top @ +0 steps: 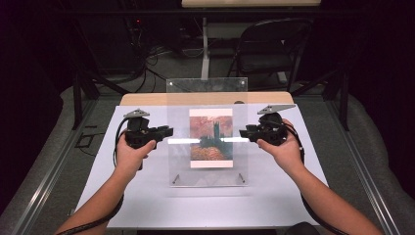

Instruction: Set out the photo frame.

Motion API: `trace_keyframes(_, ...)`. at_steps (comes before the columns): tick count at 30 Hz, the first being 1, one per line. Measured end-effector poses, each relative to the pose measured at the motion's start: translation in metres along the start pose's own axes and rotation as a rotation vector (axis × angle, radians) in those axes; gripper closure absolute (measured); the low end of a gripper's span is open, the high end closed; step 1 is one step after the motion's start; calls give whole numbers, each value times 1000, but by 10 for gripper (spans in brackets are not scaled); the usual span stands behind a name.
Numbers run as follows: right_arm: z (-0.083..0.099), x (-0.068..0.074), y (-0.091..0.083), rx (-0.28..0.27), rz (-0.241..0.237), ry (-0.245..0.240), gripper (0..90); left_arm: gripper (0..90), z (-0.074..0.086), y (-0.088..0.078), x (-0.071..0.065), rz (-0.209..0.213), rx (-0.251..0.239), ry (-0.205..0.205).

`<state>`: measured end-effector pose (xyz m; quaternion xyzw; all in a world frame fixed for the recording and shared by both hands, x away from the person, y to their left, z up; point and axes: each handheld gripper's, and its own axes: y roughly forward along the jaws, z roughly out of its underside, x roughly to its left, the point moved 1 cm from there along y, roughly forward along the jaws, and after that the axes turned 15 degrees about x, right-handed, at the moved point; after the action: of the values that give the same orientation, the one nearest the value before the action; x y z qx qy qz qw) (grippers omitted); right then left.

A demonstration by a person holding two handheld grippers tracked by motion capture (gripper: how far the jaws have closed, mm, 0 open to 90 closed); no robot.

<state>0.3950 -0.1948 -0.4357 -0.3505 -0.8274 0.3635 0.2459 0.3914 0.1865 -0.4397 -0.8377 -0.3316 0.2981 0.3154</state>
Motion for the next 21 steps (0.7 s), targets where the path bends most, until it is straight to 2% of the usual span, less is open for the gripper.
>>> trace_keyframes(11,11,14,-14,-20,15,-12,672,746,13,-13,-18,-46,-18,18)
trace_keyframes(21,22,26,-25,-39,22,-25,705,772,26,-23,-28,-44,-38,48)
